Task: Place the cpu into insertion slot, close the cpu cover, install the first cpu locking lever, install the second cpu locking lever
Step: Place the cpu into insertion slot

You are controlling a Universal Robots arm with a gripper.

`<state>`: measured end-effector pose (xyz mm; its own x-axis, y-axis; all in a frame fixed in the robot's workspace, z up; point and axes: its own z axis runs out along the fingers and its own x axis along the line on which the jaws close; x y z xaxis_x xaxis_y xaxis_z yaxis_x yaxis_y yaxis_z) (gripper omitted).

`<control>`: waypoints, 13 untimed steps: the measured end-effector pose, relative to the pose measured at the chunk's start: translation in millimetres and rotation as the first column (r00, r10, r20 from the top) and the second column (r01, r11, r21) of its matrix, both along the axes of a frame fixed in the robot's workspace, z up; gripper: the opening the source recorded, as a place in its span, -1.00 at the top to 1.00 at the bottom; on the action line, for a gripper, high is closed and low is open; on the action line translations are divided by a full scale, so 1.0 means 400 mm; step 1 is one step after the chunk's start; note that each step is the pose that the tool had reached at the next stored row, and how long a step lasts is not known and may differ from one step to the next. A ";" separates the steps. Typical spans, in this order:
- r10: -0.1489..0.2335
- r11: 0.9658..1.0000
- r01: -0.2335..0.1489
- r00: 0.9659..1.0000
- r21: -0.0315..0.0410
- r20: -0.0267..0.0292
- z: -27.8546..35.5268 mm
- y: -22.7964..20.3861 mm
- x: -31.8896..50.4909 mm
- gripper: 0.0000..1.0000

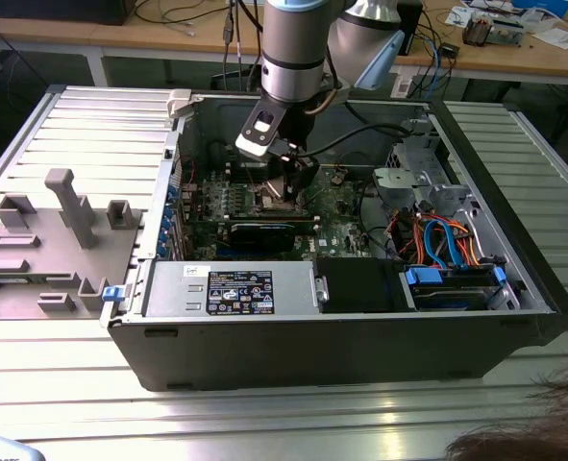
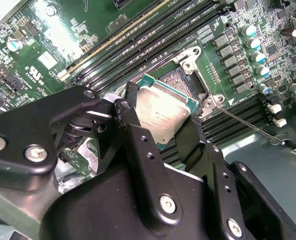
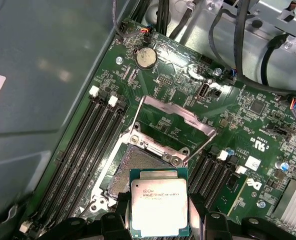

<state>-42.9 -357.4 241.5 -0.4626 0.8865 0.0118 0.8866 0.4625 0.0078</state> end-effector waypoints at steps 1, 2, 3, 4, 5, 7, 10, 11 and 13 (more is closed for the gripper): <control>-0.002 1.000 0.002 1.000 0.000 0.000 0.000 0.000 0.000 -0.09; -0.003 1.000 0.003 1.000 0.000 0.000 0.000 0.000 0.000 -0.09; -0.003 1.000 0.003 1.000 0.000 0.000 0.000 0.000 0.000 -0.09; -0.005 1.000 0.005 1.000 0.000 0.000 0.000 0.000 0.000 -0.09; -0.006 1.000 0.006 1.000 0.000 0.000 0.000 0.000 0.000 -0.09; -0.008 1.000 0.008 1.000 0.000 0.000 0.000 0.000 0.000 -0.09; -0.011 1.000 0.011 1.000 0.000 0.000 0.000 0.000 0.000 -0.09; -0.012 1.000 0.012 1.000 0.000 0.000 -0.001 0.000 0.000 -0.09; -0.014 1.000 0.014 1.000 0.000 0.000 -0.001 0.000 0.000 -0.09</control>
<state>-42.9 -357.4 241.3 -0.4502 0.8928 0.0117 0.8929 0.4502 0.0078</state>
